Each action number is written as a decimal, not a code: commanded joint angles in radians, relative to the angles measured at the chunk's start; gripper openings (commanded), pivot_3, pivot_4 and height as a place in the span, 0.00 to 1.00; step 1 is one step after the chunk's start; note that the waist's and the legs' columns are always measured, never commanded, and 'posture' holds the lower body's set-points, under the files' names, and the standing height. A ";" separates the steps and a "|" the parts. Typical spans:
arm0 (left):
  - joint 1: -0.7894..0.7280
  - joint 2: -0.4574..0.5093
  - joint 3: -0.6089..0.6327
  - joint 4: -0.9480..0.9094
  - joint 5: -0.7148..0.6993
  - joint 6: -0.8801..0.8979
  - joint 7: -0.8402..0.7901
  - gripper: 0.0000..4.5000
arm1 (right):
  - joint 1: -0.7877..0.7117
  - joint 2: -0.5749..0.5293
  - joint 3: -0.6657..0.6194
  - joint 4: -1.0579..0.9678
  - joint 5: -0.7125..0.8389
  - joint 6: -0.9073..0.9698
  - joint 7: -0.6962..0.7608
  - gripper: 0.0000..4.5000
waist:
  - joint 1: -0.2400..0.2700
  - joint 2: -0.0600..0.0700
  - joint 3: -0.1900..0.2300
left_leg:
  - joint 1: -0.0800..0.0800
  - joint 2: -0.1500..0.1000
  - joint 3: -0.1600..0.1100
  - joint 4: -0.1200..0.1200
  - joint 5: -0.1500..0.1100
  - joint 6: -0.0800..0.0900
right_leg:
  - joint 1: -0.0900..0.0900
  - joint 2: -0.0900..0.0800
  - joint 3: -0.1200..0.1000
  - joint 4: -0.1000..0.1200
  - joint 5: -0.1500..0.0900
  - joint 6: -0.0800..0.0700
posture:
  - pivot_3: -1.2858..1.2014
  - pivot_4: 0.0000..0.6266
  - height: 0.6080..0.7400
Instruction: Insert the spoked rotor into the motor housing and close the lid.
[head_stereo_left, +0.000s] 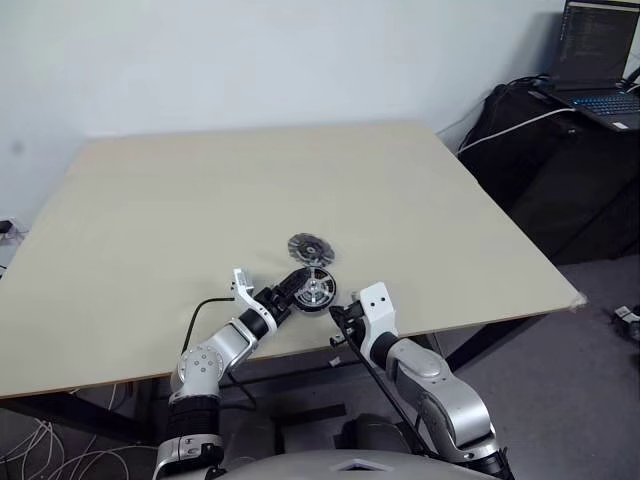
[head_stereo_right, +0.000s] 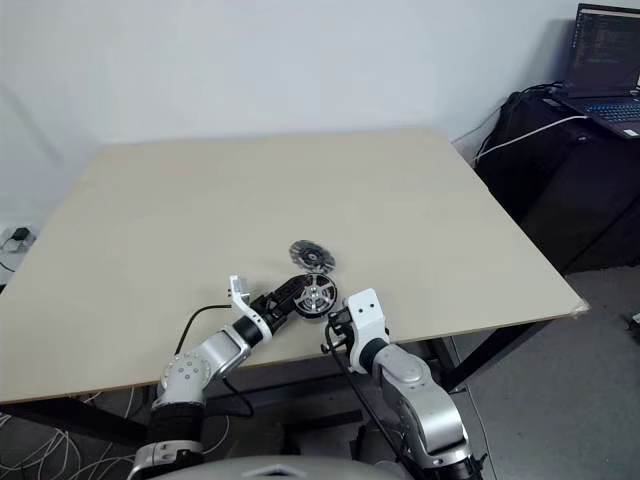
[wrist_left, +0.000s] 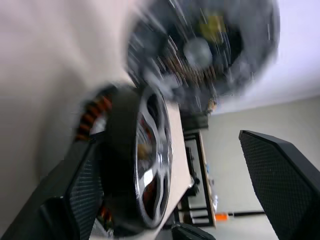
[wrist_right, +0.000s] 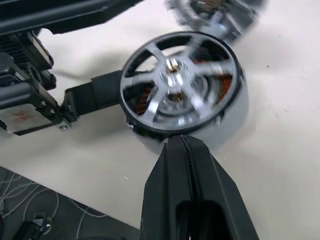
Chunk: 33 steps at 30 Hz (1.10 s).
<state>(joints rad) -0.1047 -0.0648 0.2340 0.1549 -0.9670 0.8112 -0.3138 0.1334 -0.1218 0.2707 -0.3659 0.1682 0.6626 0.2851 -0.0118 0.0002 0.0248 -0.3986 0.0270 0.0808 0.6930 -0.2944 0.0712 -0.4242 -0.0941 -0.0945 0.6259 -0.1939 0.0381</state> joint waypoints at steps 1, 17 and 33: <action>-0.003 -0.046 0.013 -0.055 -0.026 -0.019 0.017 0.95 | -0.018 0.004 0.000 -0.019 0.013 -0.011 0.006 0.00 | 0.000 0.000 0.000 | 0.000 0.000 0.000 0.000 0.000 0.000 | 0.000 0.000 0.000 0.000 0.000 0.000 | 0.52 0.00 1.00; 0.026 -0.001 -0.075 -0.140 0.111 -0.202 -0.111 0.95 | -0.012 0.005 0.001 -0.019 0.009 -0.024 0.001 0.00 | 0.000 0.000 0.000 | 0.000 0.000 0.000 0.000 0.000 0.000 | 0.000 0.000 0.000 0.000 0.000 0.000 | 0.52 0.00 1.00; 0.216 0.102 -0.184 -0.132 0.584 -0.782 -0.195 0.08 | -0.168 0.031 0.007 0.161 -0.031 -0.095 -0.006 0.00 | 0.001 0.000 0.001 | 0.000 0.000 0.002 0.000 0.000 -0.001 | -0.002 0.000 0.000 0.000 0.000 0.000 | 0.52 0.00 1.00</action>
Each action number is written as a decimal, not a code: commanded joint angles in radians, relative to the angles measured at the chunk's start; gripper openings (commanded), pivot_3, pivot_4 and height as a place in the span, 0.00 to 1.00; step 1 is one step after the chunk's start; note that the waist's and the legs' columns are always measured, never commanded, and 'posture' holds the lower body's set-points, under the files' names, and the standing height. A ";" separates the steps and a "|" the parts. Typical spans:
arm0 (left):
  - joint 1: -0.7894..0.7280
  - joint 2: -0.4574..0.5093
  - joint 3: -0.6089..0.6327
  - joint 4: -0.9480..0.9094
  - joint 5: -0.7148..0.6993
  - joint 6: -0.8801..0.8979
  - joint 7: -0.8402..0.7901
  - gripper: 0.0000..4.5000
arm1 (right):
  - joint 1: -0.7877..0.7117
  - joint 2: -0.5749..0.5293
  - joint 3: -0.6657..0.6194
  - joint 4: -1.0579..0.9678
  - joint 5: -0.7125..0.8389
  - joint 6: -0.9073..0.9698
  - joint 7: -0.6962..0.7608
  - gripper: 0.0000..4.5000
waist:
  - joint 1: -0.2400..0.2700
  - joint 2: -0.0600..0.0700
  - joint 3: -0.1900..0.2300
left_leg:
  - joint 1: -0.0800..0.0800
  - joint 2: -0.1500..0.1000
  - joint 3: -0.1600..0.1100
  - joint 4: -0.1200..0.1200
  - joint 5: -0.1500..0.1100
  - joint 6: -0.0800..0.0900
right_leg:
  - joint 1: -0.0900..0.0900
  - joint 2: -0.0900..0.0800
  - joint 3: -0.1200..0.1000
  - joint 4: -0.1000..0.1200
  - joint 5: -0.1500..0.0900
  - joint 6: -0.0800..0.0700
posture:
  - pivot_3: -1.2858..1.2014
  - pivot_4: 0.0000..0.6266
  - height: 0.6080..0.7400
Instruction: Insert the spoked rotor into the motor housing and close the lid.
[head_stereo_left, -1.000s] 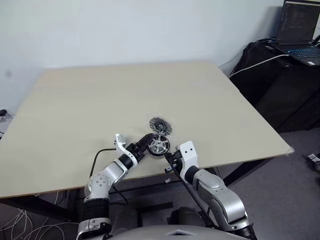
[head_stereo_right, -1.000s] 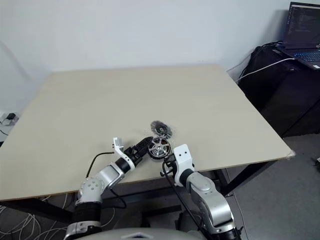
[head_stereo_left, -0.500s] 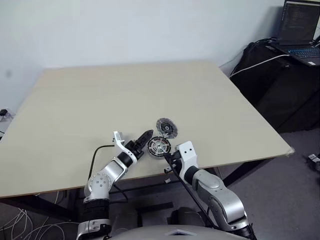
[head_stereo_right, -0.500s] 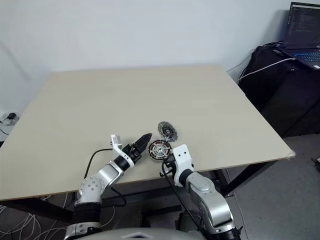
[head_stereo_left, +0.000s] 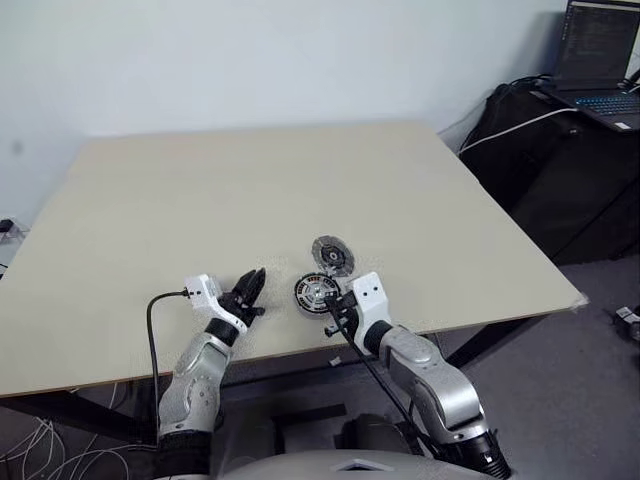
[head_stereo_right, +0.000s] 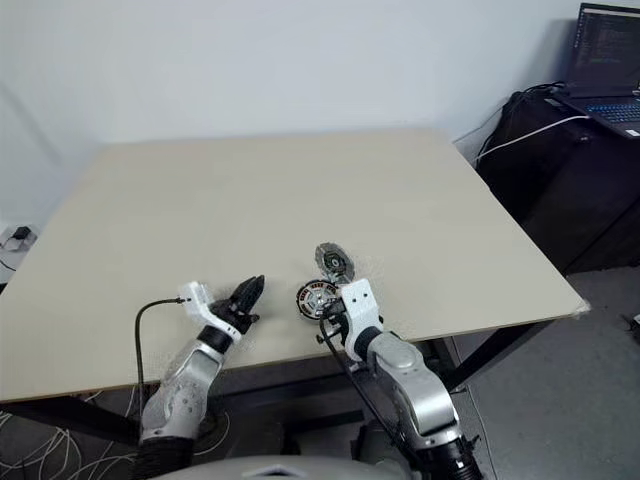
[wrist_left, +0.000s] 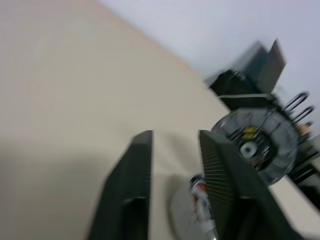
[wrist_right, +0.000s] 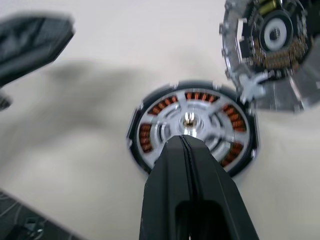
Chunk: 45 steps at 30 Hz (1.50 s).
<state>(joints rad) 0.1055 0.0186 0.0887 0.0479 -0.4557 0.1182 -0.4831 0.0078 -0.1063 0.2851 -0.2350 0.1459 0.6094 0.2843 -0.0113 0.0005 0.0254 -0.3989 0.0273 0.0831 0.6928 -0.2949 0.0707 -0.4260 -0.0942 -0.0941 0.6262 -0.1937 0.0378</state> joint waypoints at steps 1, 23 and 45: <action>0.014 0.025 -0.048 -0.021 0.092 -0.113 -0.028 0.01 | -0.060 0.022 -0.008 0.054 -0.015 -0.050 -0.009 0.00 | 0.001 0.000 0.000 | 0.000 0.000 0.000 0.000 0.000 0.000 | 0.000 0.000 0.000 0.000 0.000 0.000 | 0.52 0.00 1.00; 0.071 0.046 -0.151 -0.004 0.173 -0.203 -0.049 0.01 | -0.200 0.044 0.001 0.362 -0.059 -0.083 0.049 0.00 | 0.000 0.007 -0.005 | 0.001 0.001 0.001 0.000 0.000 0.001 | 0.001 0.000 0.000 0.001 0.000 0.000 | 0.52 0.00 1.00; 0.049 0.032 -0.176 0.017 0.173 -0.200 -0.039 0.00 | -0.371 -0.371 0.290 0.047 -0.170 -0.045 0.508 0.77 | 0.001 0.009 -0.005 | 0.002 0.000 0.001 0.000 0.000 0.001 | 0.001 0.000 0.000 0.001 0.000 0.000 | 0.52 0.00 1.00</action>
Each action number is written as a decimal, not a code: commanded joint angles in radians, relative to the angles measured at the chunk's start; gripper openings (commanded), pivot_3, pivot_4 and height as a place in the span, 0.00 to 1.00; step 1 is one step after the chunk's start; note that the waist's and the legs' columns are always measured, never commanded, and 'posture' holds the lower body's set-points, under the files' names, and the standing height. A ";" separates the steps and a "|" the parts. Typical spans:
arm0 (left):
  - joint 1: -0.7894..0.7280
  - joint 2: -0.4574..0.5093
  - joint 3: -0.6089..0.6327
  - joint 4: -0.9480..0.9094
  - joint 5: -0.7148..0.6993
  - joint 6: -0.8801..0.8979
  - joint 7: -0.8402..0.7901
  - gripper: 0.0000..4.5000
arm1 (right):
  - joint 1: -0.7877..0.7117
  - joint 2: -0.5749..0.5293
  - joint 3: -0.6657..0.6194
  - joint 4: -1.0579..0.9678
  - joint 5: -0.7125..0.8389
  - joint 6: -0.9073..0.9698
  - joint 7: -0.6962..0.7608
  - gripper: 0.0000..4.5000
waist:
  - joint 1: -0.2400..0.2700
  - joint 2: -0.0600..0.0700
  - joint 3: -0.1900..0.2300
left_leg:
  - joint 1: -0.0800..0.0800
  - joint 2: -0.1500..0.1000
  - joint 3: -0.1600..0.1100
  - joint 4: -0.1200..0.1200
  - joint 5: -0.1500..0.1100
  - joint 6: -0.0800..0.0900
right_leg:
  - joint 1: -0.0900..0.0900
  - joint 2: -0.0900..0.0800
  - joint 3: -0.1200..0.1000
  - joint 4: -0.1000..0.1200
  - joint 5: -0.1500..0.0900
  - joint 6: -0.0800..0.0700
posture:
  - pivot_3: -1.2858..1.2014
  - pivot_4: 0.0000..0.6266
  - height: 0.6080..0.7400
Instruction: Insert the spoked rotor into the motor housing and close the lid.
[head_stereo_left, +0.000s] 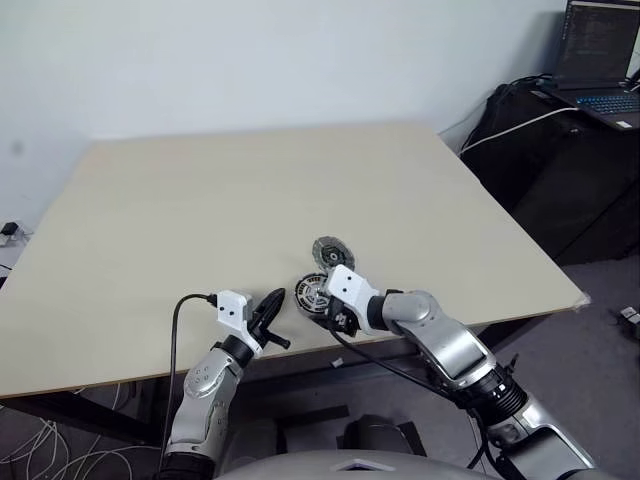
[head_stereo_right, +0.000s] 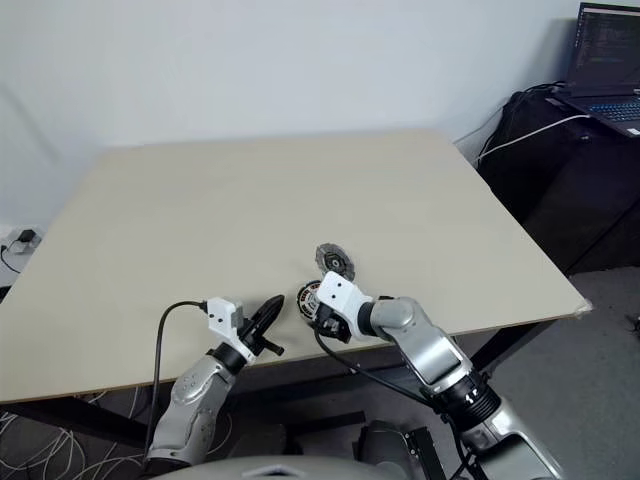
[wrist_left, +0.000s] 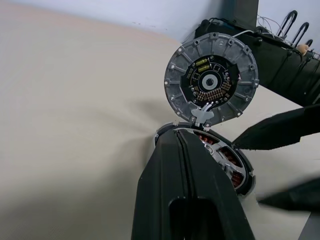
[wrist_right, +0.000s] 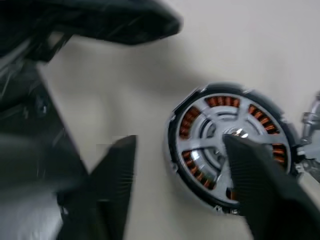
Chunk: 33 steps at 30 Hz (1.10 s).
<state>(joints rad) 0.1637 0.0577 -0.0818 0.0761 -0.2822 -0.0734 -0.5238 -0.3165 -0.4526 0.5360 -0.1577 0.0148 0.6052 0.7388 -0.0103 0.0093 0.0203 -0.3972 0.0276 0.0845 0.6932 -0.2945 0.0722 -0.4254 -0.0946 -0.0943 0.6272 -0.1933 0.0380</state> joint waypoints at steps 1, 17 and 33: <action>-0.009 -0.009 -0.006 -0.011 -0.001 -0.008 0.003 0.00 | -0.064 -0.034 0.058 -0.027 -0.050 -0.048 0.075 0.77 | 0.000 0.000 0.000 | 0.000 0.000 0.000 0.000 0.000 0.000 | 0.000 0.000 0.000 0.000 0.000 0.000 | 0.52 0.00 1.00; -0.001 -0.032 -0.009 -0.014 0.000 -0.016 0.023 0.00 | -0.272 -0.072 0.220 0.191 -0.208 -0.187 0.349 0.77 | 0.001 -0.001 0.000 | 0.000 0.000 0.000 0.001 0.000 0.000 | 0.001 0.000 0.000 0.000 0.000 0.000 | 0.52 0.00 1.00; 0.019 -0.051 -0.011 -0.020 -0.007 -0.021 0.037 0.00 | -0.309 -0.046 0.207 0.314 -0.272 -0.229 0.410 0.77 | 0.001 0.000 0.000 | 0.001 0.000 0.000 0.003 0.000 0.000 | 0.002 0.000 0.000 0.001 0.002 -0.001 | 0.52 0.00 1.00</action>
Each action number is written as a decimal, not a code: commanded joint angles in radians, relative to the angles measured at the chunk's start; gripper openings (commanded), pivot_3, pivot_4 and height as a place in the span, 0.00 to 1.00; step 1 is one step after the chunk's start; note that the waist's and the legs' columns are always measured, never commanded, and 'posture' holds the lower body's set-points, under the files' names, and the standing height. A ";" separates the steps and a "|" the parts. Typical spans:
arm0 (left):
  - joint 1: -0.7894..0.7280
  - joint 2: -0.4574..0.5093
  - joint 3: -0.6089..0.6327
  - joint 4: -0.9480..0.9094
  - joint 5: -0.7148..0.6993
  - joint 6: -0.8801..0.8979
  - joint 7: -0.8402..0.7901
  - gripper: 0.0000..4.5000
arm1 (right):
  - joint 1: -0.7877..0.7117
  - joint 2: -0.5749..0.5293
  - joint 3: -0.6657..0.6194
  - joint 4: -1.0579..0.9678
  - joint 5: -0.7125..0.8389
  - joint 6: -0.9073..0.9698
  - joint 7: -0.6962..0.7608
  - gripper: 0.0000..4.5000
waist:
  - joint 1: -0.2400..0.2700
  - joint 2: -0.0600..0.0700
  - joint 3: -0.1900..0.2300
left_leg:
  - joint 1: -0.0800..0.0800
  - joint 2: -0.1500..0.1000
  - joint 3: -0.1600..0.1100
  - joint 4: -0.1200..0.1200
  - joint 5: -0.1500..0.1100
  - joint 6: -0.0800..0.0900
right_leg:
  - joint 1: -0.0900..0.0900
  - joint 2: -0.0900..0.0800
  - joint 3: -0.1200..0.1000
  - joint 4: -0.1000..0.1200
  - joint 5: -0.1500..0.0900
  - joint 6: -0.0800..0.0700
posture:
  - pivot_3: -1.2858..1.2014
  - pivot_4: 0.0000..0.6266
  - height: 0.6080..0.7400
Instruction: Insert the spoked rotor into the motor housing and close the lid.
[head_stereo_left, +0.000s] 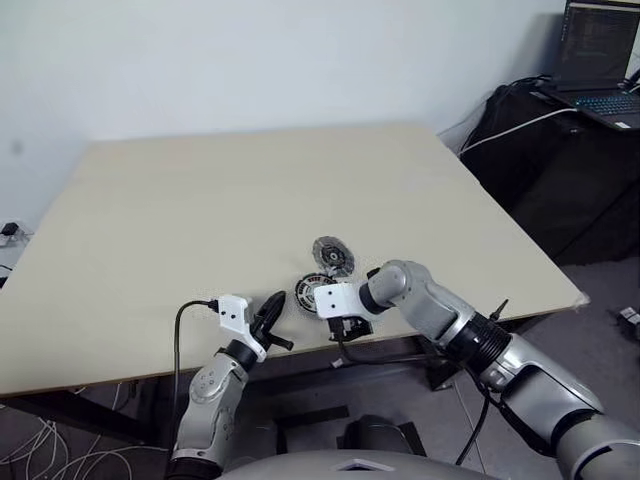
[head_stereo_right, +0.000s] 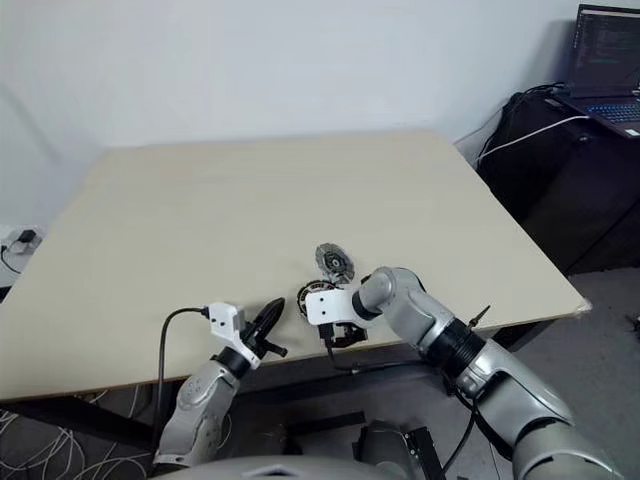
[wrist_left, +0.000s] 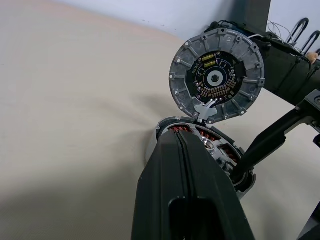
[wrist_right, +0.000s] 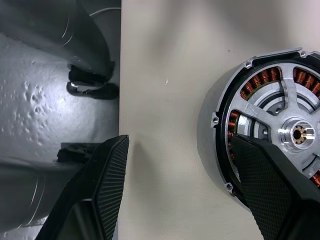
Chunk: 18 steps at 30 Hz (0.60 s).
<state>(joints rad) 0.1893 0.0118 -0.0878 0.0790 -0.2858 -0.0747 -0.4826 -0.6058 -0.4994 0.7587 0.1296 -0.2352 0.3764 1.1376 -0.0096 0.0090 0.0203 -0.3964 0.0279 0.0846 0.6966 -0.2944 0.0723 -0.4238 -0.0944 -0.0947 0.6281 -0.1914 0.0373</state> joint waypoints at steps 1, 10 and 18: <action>-0.007 -0.005 -0.005 -0.023 -0.003 -0.020 -0.004 0.00 | -0.024 0.002 -0.016 0.033 -0.025 0.001 0.014 0.77 | 0.000 0.000 0.000 | 0.000 0.000 0.000 0.000 0.000 0.000 | 0.000 0.000 0.000 0.000 0.000 0.000 | 0.52 0.00 1.00; -0.009 -0.011 -0.002 -0.017 -0.004 -0.025 -0.001 0.00 | -0.047 0.011 -0.023 0.059 -0.032 0.004 0.043 0.24 | 0.008 0.000 0.000 | -0.001 0.000 0.000 0.001 0.000 0.000 | 0.000 -0.001 0.000 0.000 0.003 -0.004 | 0.52 0.00 1.00; -0.015 -0.014 0.001 -0.008 -0.004 -0.026 -0.002 0.00 | -0.031 0.035 -0.073 0.054 -0.014 0.025 0.028 0.02 | 0.009 0.000 0.000 | 0.000 0.000 0.001 0.001 -0.001 0.001 | 0.000 -0.001 0.000 0.000 0.002 -0.003 | 0.52 0.00 1.00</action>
<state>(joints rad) 0.1880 0.0038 -0.0861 0.0795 -0.2860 -0.0771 -0.4816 -0.6376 -0.4707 0.7241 0.1855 -0.2640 0.3872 1.1724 -0.0010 0.0093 0.0200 -0.3969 0.0279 0.0853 0.6972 -0.2950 0.0730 -0.4241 -0.0949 -0.0949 0.6277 -0.1891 0.0340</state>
